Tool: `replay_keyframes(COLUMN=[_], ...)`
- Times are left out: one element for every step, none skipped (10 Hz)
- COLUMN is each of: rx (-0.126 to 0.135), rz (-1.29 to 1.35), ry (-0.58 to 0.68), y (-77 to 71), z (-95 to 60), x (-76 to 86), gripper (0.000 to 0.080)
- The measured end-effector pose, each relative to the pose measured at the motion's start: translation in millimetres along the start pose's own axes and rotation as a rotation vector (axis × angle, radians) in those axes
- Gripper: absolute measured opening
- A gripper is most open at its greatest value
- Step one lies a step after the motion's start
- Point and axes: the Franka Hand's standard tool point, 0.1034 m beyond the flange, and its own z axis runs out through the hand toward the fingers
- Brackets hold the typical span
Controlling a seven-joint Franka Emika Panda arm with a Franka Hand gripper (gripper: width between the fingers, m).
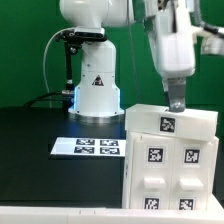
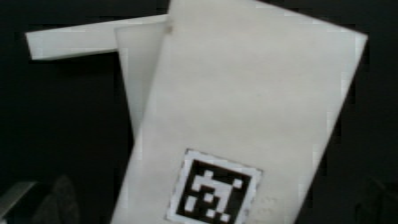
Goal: Assemble cabinet
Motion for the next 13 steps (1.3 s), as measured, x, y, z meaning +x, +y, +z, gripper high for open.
replay_keyframes(rx=[-0.01, -0.012, -0.012, -0.02, -0.04, -0.061, -0.083, -0.089, -0.088, -0.092, -0.094, -0.099, -0.121], rz=[-0.106, -0.16, -0.234, -0.353, -0.533, -0.71, -0.896, -1.056, -1.118, -1.195, -1.262, -1.328, -1.373], ry=[-0.007, -0.004, -0.005, 0.012, 0.044, 0.057, 0.07, 0.062, 0.061, 0.059, 0.056, 0.045, 0.023], y=[-0.4, 0.3, 0.3, 1.0, 2.4, 1.1, -3.6, -4.2, -4.7, -4.8, -4.8, -3.8, -0.8], z=[-2.1, -0.3, -0.3, 0.1, 1.3, 1.8, 1.5, 2.9, 2.8, 2.7, 2.6, 3.5, 6.1], x=[-2.3, -1.3, -1.3, -0.8, -2.3, -4.1, -7.3, -12.9, -12.0, -10.9, -10.5, -9.0, -4.6], gripper=[0.0797, 0.0797, 0.0796, 0.0796, 0.0796, 0.0796, 0.0796, 0.0796, 0.0796, 0.0796, 0.0796, 0.0796, 0.0796])
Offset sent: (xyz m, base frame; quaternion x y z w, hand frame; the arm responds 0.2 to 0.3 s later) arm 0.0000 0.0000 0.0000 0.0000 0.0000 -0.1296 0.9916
